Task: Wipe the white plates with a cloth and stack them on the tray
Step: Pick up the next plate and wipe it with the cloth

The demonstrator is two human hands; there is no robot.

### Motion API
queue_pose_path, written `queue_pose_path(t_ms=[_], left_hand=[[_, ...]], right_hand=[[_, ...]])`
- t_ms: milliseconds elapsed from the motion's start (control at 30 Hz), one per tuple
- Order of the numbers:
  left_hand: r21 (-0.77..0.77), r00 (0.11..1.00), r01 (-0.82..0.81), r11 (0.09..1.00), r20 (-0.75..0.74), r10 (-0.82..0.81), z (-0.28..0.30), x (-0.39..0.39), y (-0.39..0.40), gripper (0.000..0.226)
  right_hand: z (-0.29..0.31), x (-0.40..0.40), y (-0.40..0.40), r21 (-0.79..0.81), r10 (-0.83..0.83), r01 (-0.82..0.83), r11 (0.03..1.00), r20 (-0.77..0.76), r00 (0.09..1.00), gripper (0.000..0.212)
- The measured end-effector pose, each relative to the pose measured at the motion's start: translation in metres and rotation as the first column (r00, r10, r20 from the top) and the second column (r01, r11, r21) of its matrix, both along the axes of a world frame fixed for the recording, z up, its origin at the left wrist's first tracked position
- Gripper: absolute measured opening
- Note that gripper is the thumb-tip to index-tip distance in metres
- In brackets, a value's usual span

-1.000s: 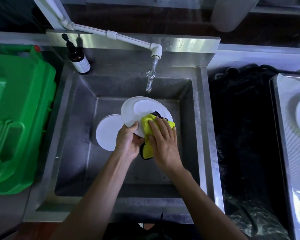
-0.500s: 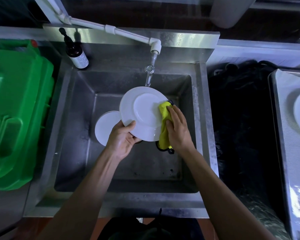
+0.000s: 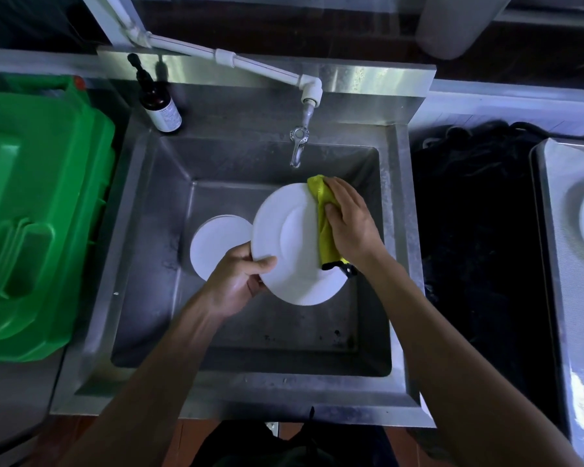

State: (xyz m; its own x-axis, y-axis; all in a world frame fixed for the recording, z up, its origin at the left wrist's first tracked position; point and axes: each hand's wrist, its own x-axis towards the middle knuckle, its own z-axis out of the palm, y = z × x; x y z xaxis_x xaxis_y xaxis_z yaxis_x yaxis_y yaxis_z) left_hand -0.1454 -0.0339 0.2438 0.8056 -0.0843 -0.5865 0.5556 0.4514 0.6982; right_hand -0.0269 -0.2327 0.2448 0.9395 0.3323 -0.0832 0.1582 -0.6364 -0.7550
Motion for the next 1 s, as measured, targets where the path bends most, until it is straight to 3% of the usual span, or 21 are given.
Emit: queue_pose_path(t_ms=[367, 633, 833, 1000], left_hand=[[0.058, 0.999, 0.043, 0.997, -0.007, -0.043, -0.006, 0.003, -0.01, 0.04], [0.042, 0.999, -0.026, 0.999, 0.038, 0.024, -0.01, 0.004, -0.01, 0.019], [0.041, 1.0, -0.013, 0.999, 0.016, 0.012, -0.009, -0.001, -0.013, 0.022], [0.077, 0.999, 0.035, 0.996, -0.025, -0.034, -0.006, -0.002, -0.01, 0.042]], right_hand=[[0.01, -0.029, 0.027, -0.129, 0.291, -0.266, 0.955, 0.256, 0.922, 0.048], [0.002, -0.059, 0.026, -0.024, 0.382, -0.395, 0.918, 0.312, 0.87, 0.047], [-0.008, -0.058, 0.021, -0.006, 0.363, -0.382, 0.924, 0.325, 0.873, 0.044], [-0.011, -0.04, 0.026, -0.054, 0.257, -0.253, 0.966, 0.314, 0.914, 0.043]])
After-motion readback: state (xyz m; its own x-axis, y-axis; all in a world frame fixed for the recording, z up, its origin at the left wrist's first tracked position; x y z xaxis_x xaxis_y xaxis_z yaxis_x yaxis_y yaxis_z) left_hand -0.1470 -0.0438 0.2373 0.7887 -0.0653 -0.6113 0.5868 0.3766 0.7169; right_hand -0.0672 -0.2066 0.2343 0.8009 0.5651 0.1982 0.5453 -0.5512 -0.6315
